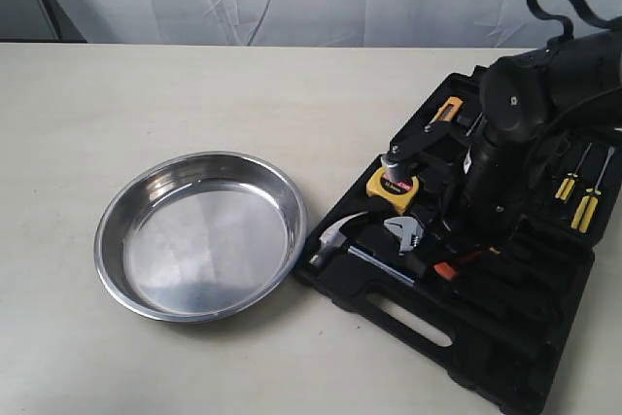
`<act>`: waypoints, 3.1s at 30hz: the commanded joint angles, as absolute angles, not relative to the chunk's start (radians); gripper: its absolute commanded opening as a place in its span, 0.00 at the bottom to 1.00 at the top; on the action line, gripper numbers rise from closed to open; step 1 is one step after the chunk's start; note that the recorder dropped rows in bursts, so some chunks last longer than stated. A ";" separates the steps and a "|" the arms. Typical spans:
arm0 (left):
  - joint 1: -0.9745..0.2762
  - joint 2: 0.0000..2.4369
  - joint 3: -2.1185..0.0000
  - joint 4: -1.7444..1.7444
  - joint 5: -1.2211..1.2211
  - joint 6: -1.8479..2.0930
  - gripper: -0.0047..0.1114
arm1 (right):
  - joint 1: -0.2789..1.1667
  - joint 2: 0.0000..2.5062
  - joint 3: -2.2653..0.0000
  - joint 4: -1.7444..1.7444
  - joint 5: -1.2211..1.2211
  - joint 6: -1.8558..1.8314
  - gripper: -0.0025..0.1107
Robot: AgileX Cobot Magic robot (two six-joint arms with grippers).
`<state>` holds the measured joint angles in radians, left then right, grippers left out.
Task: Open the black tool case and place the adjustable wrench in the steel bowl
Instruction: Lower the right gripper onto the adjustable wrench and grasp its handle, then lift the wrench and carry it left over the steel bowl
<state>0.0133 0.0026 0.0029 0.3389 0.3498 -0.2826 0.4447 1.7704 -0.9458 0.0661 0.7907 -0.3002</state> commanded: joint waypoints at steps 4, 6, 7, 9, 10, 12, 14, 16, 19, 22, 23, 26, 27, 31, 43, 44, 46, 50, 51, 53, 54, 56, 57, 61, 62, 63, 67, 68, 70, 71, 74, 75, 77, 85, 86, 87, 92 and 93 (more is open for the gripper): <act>0.017 0.000 0.000 0.343 0.339 -0.285 0.04 | 0.439 1.831 -0.942 0.028 0.724 -0.321 0.43; 0.017 0.000 0.000 0.343 0.339 -0.285 0.04 | 0.439 1.847 -0.942 0.021 0.723 -0.321 0.43; 0.017 0.000 0.000 0.343 0.339 -0.285 0.04 | 0.439 1.858 -0.942 0.019 0.720 -0.321 0.43; 0.017 0.000 0.000 0.343 0.339 -0.285 0.04 | 0.439 1.880 -0.942 0.009 0.705 -0.321 0.43; 0.017 0.000 0.000 0.343 0.339 -0.285 0.04 | 0.439 1.888 -0.942 0.009 0.702 -0.321 0.43; 0.017 0.000 0.000 0.343 0.339 -0.285 0.04 | 0.439 1.903 -0.942 0.009 0.694 -0.321 0.43; 0.017 0.000 0.000 0.343 0.339 -0.285 0.04 | 0.439 1.913 -0.942 0.000 0.681 -0.319 0.43; 0.017 0.000 0.000 0.343 0.339 -0.285 0.04 | 0.439 1.918 -0.942 0.000 0.671 -0.319 0.43; 0.017 0.000 0.000 0.343 0.339 -0.285 0.04 | 0.439 1.924 -0.942 -0.025 0.671 -0.310 0.43; 0.017 0.000 0.000 0.343 0.339 -0.285 0.04 | 0.439 1.920 -0.942 -0.025 0.671 -0.310 0.43; 0.017 0.000 0.000 0.343 0.339 -0.285 0.04 | 0.439 1.911 -0.944 -0.025 0.671 -0.310 0.43; 0.017 0.000 0.000 0.343 0.339 -0.285 0.04 | 0.439 1.888 -0.954 -0.043 0.675 -0.310 0.43; 0.017 0.000 0.000 0.343 0.339 -0.285 0.04 | 0.439 1.877 -0.957 -0.043 0.675 -0.310 0.43; 0.017 0.000 0.000 0.343 0.339 -0.285 0.04 | 0.439 1.856 -0.956 -0.053 0.667 -0.318 0.43; 0.017 0.000 0.000 0.343 0.339 -0.285 0.04 | 0.478 1.865 -0.956 -0.079 0.637 -0.322 0.43; 0.017 0.000 0.000 0.343 0.339 -0.285 0.04 | 0.478 1.872 -0.956 -0.079 0.636 -0.322 0.43; 0.017 0.000 0.000 0.343 0.339 -0.285 0.04 | 0.478 1.885 -0.956 -0.079 0.636 -0.322 0.43; 0.017 0.000 0.000 0.343 0.339 -0.285 0.04 | 0.478 1.910 -0.956 -0.076 0.633 -0.320 0.42; 0.017 0.000 0.000 0.343 0.339 -0.285 0.04 | 0.478 1.913 -0.956 -0.071 0.633 -0.320 0.40; 0.017 0.000 0.000 0.343 0.339 -0.285 0.04 | 0.478 1.914 -0.956 -0.064 0.623 -0.320 0.33; 0.017 0.000 0.000 0.343 0.339 -0.285 0.04 | 0.478 1.914 -0.956 -0.063 0.620 -0.320 0.28; 0.017 0.000 0.000 0.343 0.339 -0.285 0.04 | 0.478 1.914 -0.956 -0.060 0.617 -0.320 0.16; 0.017 0.000 0.000 0.343 0.339 -0.285 0.04 | 0.478 1.914 -0.956 -0.058 0.617 -0.320 0.09; 0.017 0.000 0.000 0.343 0.339 -0.285 0.04 | 0.478 1.910 -0.956 -0.053 0.623 -0.320 0.01; 0.017 0.000 0.000 0.343 0.339 -0.285 0.04 | 0.478 1.902 -0.956 -0.051 0.625 -0.320 0.01; 0.017 0.000 0.000 0.343 0.339 -0.285 0.04 | 0.478 1.891 -0.956 -0.049 0.625 -0.320 0.01; 0.017 0.000 0.000 0.343 0.339 -0.285 0.04 | 0.478 1.830 -0.956 -0.046 0.625 -0.320 0.01; 0.017 0.000 0.000 0.343 0.339 -0.285 0.04 | 0.478 1.817 -0.956 -0.046 0.628 -0.320 0.01; 0.017 0.000 0.000 0.343 0.339 -0.285 0.04 | 0.478 1.787 -0.956 -0.043 0.636 -0.320 0.01; 0.017 0.000 0.000 0.343 0.339 -0.285 0.04 | 0.478 1.775 -0.958 -0.042 0.641 -0.320 0.01; 0.017 0.000 0.000 0.343 0.339 -0.285 0.04 | 0.478 1.757 -0.961 -0.042 0.655 -0.320 0.01; 0.017 0.000 0.000 0.343 0.339 -0.285 0.04 | 0.478 1.753 -0.961 -0.042 0.655 -0.320 0.01; 0.017 0.000 0.000 0.343 0.339 -0.285 0.04 | 0.478 1.754 -0.961 -0.042 0.659 -0.320 0.01; 0.017 0.000 0.000 0.343 0.339 -0.285 0.04 | 0.478 1.737 -0.987 -0.018 0.670 -0.320 0.01; 0.017 0.000 0.000 0.343 0.339 -0.285 0.04 | 0.478 1.737 -1.009 -0.008 0.685 -0.320 0.01; 0.017 0.000 0.000 0.343 0.339 -0.285 0.04 | 0.478 1.737 -1.030 0.000 0.696 -0.320 0.01; 0.017 0.000 0.000 0.343 0.339 -0.285 0.04 | 0.480 1.749 -1.184 0.130 0.721 -0.370 0.01; 0.017 0.000 0.000 0.343 0.339 -0.285 0.04 | 0.483 1.757 -1.211 0.185 0.734 -0.408 0.01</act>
<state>0.0133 0.0026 0.0029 0.3389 0.3498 -0.2826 0.4826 1.7517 -1.1395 0.0843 0.7163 -0.3423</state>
